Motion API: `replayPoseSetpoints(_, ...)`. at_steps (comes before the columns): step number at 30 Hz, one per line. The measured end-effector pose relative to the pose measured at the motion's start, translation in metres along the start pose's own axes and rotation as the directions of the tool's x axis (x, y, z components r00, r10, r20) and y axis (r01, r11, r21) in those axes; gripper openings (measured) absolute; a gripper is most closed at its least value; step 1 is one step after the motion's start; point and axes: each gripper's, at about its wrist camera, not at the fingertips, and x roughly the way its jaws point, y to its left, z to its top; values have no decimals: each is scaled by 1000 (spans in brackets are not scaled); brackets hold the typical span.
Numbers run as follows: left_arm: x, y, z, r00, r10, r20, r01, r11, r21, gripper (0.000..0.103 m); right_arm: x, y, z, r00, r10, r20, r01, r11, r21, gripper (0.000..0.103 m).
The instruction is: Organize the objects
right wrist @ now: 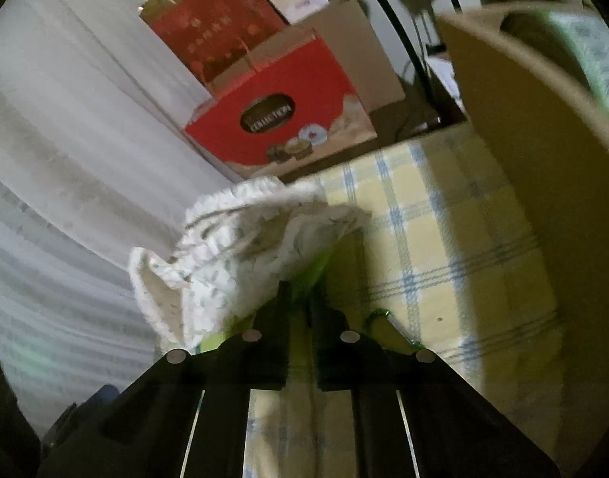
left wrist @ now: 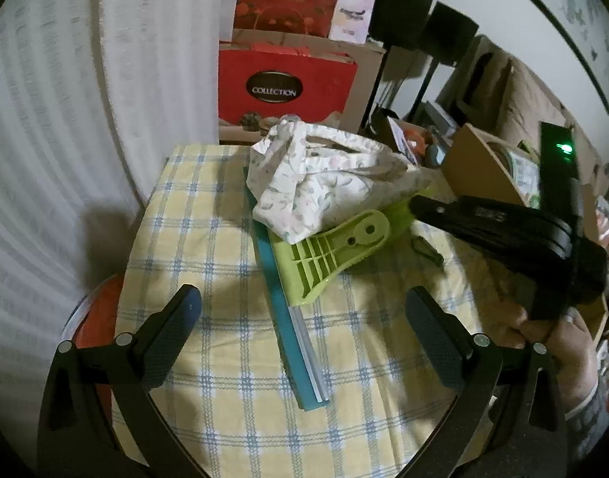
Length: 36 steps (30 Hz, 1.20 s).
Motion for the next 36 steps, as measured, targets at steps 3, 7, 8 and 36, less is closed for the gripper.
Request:
replayPoseSetpoints(3, -2, 5, 7, 1000, -14, 3, 14, 999, -31, 102, -15, 4, 3, 1000, -5, 25, 5, 1000, -24, 5)
replayPoseSetpoints(7, 2, 15, 22, 999, -35, -1, 35, 995, -94, 102, -31, 5, 5, 999, -7, 42, 9, 999, -41, 5)
replayPoseSetpoints(8, 5, 18, 27, 999, -37, -6, 36, 993, -112, 102, -35, 5, 5, 999, -9, 44, 11, 999, -44, 5)
replayPoseSetpoints(36, 95, 21, 70, 986, 84, -144, -98, 991, -89, 48, 23, 14, -13, 971, -204, -126, 203, 979, -24, 48)
